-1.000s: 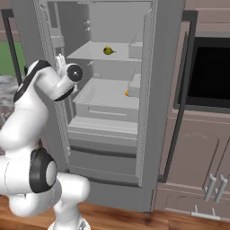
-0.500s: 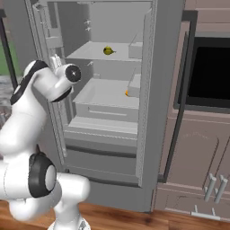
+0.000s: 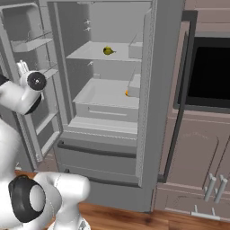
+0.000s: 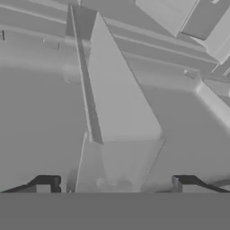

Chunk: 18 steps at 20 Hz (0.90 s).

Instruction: Retrieve the pear and orange from the fridge and place them into the bowl on the dining table.

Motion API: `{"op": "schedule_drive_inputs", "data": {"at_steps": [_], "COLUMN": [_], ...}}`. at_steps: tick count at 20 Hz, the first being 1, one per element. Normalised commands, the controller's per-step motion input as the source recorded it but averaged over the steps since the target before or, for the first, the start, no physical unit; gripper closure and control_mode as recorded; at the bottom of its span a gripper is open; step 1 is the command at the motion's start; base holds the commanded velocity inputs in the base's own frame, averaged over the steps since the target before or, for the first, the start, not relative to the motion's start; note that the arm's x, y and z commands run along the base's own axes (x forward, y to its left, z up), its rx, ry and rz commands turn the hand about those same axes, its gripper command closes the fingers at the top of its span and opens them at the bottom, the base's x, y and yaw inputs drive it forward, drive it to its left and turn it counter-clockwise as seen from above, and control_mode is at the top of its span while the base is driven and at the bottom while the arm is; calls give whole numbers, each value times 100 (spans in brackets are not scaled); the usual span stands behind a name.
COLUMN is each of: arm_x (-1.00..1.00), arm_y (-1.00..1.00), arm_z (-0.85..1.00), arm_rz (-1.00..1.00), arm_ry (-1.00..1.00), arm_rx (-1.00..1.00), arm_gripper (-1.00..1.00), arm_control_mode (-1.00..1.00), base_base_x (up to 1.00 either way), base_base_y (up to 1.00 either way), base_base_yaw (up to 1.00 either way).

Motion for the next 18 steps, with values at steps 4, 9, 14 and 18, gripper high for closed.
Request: {"op": "schedule_drive_inputs", "data": {"at_steps": [4, 9, 14, 18], "arm_x": [-59, -90, -100, -93], "arm_y": [100, 85, 23, 0], "arm_z": [18, 58, 99, 100], "arm_rz": [0, 0, 0, 0], "arm_ry": [-4, -12, -11, -7], "arm_rx": [-7, -2, 0, -4], "arm_gripper": [-100, -100, -100, -100], "arm_control_mode": [-100, -100, -100, -100], "base_base_x": [0, 0, 0, 0], "base_base_y": [0, 0, 0, 0], "base_base_yaw": [0, 0, 0, 0]}}
